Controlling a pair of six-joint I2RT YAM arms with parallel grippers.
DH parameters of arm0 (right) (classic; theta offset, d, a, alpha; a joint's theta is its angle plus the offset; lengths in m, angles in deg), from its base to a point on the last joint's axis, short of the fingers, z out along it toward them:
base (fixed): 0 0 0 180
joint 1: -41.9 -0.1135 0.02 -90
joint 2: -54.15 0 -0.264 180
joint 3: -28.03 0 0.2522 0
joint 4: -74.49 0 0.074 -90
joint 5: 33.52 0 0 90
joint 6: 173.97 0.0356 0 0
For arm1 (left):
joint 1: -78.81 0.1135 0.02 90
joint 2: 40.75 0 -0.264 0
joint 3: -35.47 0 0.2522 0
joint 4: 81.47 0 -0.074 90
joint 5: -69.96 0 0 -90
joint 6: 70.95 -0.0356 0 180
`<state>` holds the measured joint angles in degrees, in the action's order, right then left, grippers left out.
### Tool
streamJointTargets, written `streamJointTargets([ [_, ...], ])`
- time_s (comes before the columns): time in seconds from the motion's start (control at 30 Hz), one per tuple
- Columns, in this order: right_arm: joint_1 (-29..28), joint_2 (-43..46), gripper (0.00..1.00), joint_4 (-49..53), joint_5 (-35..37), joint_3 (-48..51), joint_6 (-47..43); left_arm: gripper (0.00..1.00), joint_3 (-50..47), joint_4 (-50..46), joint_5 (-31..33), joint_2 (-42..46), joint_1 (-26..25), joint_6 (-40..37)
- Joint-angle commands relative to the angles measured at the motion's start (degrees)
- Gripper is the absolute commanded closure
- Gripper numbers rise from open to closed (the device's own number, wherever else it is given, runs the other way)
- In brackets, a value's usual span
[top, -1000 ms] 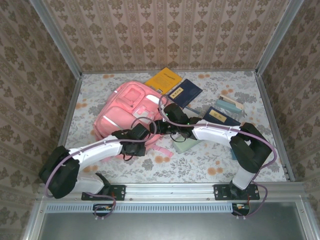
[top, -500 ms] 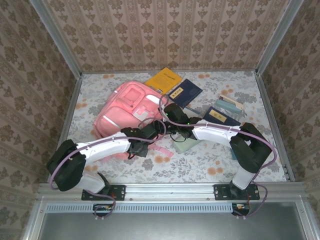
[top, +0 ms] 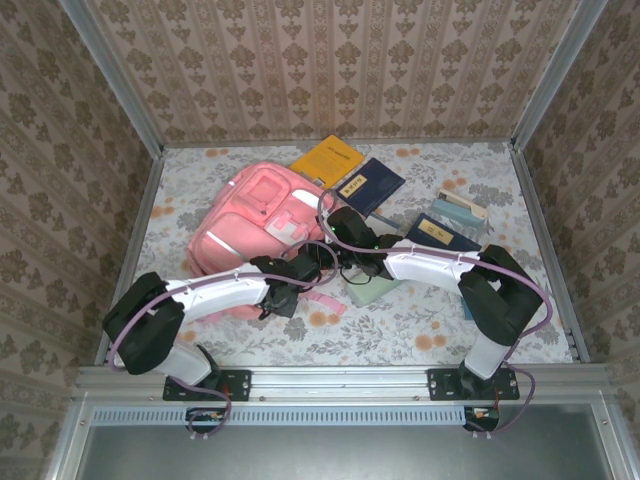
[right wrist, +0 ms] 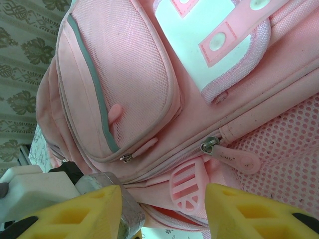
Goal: Pack books, pencil case, and school supplies into a backpack
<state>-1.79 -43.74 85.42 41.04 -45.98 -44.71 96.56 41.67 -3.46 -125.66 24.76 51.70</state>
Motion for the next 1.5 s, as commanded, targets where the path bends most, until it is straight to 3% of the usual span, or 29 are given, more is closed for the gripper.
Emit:
streamJointTargets([
  [0.0,0.0,-0.3,0.52,-0.2,-0.7,0.6,0.5,0.82,1.0,-0.4,1.1,-0.8,-0.2,-1.9],
  [0.2,-0.1,-0.2,0.52,-0.2,-1.2,0.6,1.0,0.81,2.5,-1.2,1.8,-0.3,-0.4,-2.8],
  [0.27,-0.1,-0.2,0.52,-0.2,-1.2,0.8,1.1,0.90,2.8,-1.6,1.8,0.3,-0.4,-2.8],
  [0.43,-0.5,-0.5,0.52,-0.3,-2.0,0.6,1.4,0.90,2.8,-1.8,0.4,2.8,-0.1,-0.8],
  [0.8,-3.3,-2.7,0.53,-0.5,-3.2,-0.5,2.8,1.00,-7.1,5.2,-10.9,16.5,8.8,1.3],
  [1.03,-5.1,-3.4,0.54,2.4,-2.0,-1.8,4.4,1.00,-7.9,7.7,-12.9,16.1,8.8,3.1],
  [1.2,-5.6,-3.9,0.61,8.8,2.5,-1.9,9.8,1.00,-7.8,10.9,-15.6,17.3,8.8,4.3],
  [1.47,-5.6,-7.0,0.62,9.2,2.1,-4.0,16.0,1.00,-9.7,13.0,-19.0,21.7,8.6,3.3],
])
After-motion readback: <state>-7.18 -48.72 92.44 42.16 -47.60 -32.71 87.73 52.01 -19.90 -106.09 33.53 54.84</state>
